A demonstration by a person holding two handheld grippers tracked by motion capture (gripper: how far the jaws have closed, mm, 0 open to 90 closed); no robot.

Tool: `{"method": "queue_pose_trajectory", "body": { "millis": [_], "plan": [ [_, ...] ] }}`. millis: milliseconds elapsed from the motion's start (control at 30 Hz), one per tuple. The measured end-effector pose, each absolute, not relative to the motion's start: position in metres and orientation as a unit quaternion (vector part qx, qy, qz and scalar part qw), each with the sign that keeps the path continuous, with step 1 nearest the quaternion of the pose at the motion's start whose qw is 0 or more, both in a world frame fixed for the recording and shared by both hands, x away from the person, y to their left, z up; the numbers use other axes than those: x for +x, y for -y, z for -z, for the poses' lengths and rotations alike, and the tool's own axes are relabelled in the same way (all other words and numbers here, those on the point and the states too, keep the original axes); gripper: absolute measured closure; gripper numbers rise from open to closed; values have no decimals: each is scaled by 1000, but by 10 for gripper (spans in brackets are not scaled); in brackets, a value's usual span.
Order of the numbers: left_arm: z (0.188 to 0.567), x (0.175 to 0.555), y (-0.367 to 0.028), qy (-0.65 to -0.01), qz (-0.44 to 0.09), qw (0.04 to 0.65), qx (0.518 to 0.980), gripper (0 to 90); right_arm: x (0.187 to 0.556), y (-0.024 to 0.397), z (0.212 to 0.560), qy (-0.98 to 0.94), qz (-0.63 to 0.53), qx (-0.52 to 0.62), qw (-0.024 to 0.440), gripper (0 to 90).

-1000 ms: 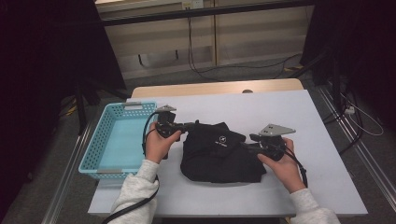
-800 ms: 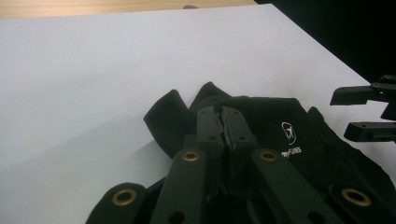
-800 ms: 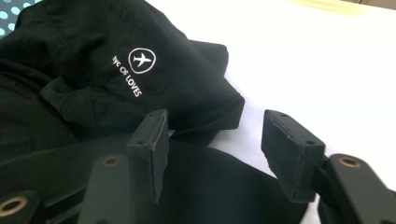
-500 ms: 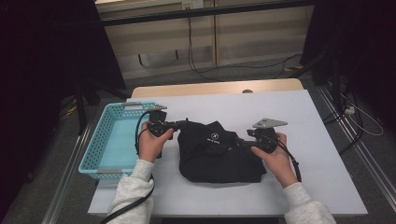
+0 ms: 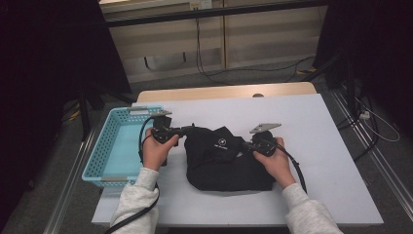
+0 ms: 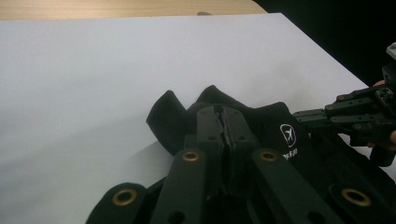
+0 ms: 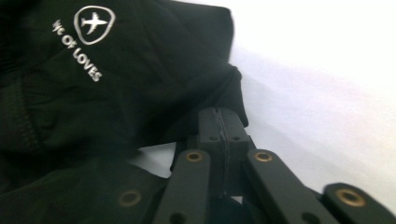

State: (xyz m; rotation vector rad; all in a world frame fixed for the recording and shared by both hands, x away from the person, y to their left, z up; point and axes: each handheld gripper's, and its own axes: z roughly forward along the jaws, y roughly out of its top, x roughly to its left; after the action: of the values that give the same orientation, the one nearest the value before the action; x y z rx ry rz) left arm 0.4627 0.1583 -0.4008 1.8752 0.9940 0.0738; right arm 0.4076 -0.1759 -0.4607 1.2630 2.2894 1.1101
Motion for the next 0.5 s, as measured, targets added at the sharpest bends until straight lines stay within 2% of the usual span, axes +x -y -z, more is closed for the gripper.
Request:
{"method": "queue_pose_trajectory", "body": {
  "millis": [133,500],
  "plan": [
    [398,461,-158,-407,-32,496,766,875,407,181,454,-792,-395,436,161,900],
    [387,458,-155,-391,-35,529,752,875,409,234,400,-740,-429,447,261,900]
  ]
}}
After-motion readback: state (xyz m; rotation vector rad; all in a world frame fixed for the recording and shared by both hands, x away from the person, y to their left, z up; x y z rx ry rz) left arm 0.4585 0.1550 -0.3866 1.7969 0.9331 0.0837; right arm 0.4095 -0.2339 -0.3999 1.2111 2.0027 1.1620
